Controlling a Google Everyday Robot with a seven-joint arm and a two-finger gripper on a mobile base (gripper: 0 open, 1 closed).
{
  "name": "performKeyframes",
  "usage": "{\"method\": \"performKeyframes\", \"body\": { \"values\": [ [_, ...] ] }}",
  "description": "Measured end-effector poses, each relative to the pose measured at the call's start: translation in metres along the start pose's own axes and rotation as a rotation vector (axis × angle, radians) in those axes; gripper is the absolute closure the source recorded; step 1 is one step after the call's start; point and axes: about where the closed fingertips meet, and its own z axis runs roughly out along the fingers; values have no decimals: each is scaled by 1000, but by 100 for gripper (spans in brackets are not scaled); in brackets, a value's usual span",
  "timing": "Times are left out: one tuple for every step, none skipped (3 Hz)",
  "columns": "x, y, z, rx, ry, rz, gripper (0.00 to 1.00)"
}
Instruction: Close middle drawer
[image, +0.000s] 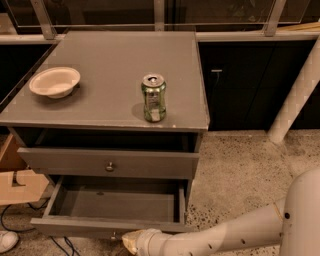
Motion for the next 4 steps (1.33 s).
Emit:
{"method": "performKeyframes", "body": {
  "values": [
    [-12,1,16,-19,-18,-8,100],
    [-24,2,34,-42,-38,-15,100],
    [-34,4,58,-82,-54,-24,100],
    [-32,-4,54,-67,-51,-13,100]
  ]
}}
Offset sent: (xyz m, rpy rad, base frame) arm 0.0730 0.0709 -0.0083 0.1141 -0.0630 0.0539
